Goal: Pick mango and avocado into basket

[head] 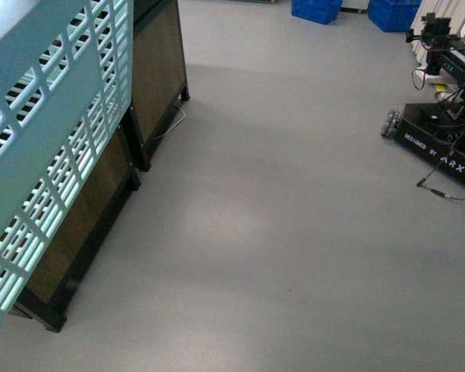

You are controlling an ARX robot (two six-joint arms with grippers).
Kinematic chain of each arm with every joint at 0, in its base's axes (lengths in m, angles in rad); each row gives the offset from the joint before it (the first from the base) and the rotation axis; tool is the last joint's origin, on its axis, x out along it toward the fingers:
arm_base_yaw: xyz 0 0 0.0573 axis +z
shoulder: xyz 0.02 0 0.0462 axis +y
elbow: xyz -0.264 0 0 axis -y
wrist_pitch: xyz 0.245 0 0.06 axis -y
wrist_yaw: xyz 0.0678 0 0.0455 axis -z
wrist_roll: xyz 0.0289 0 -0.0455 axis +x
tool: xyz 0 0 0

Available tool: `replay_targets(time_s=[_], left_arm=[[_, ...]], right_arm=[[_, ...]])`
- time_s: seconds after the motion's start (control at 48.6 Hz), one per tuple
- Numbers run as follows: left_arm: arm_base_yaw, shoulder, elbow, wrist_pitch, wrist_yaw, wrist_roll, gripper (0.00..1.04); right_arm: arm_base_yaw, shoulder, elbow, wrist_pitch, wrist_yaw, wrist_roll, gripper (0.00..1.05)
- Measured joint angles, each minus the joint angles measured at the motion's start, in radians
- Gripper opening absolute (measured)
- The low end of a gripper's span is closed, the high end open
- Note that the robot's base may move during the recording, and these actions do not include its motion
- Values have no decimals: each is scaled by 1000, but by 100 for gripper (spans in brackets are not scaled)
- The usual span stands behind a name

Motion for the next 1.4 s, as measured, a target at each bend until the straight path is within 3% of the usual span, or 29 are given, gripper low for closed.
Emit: replay_targets(time_s=[1.399], left_arm=[[0,-3,-2,-3,4,0,8]], right_arm=[[1,-2,0,-1,0,0,97]])
